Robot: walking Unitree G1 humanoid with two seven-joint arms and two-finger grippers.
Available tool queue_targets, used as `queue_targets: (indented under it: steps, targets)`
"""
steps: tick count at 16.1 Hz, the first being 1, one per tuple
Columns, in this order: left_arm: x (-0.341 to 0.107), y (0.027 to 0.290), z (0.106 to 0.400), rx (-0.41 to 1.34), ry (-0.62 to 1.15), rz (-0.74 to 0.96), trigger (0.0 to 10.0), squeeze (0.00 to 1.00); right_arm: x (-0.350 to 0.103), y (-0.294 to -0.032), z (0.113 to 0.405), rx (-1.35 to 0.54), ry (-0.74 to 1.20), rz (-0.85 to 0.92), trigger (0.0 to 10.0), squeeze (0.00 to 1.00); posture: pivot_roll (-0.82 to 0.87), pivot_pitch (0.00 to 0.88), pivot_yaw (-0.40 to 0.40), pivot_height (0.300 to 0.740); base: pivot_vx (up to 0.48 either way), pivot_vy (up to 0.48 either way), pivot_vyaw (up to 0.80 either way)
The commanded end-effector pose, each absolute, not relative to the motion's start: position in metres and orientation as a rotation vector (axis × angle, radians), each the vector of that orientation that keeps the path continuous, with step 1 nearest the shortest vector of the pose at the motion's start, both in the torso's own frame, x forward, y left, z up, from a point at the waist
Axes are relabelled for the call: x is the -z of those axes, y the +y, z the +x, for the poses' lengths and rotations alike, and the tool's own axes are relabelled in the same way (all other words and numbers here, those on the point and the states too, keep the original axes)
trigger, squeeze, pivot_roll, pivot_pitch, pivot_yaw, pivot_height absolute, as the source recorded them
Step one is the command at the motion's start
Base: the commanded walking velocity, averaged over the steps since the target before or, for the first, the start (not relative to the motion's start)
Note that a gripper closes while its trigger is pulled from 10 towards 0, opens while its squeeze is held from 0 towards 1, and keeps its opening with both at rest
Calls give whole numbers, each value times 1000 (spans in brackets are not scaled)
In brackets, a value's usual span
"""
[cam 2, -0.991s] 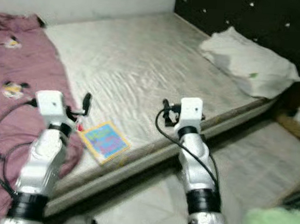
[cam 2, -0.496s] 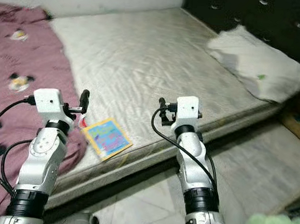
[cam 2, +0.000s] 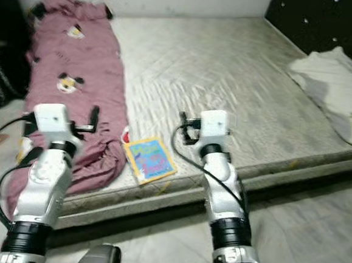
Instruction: Clean up the room
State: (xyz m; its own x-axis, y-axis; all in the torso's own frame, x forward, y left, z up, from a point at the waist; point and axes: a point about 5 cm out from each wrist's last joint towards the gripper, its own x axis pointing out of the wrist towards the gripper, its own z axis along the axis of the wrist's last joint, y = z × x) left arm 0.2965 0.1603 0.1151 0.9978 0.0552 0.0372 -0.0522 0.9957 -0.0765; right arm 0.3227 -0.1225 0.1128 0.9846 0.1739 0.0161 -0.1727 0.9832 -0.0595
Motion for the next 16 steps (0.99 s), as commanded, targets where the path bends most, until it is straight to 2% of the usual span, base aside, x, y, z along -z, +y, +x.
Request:
queue_targets:
  steps: [1,8,16]
  targets:
    - [-117,153,297,-22,-53,-86,10000,0,-113,-130,323,-155,-23,-62,10000,0,27,0,-23,740,0,0,763]
    - [-118,152,297,-6,-61,-89,10000,0,-113,-132,324,-144,-18,-57,10000,0,27,0,-22,740,0,0,0]
    - [-118,150,297,8,-67,-87,10000,0,-113,-132,325,-141,-19,-52,10000,0,29,0,-20,740,282,0,0]
